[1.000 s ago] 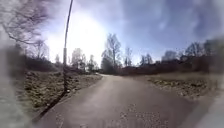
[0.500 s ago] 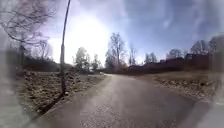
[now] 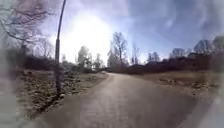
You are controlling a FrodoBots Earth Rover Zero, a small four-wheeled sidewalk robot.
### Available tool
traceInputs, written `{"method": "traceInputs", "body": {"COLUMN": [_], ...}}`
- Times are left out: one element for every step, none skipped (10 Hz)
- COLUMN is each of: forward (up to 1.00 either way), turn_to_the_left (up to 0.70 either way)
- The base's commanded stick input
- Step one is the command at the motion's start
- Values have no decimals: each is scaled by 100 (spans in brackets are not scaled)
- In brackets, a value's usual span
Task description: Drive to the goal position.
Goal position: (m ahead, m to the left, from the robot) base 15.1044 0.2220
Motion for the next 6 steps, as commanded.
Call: {"method": "traceInputs", "body": {"forward": [85, 85, 85, 85, 85, 85], "turn_to_the_left": [1, 0, 0, 0, 0, 0]}}
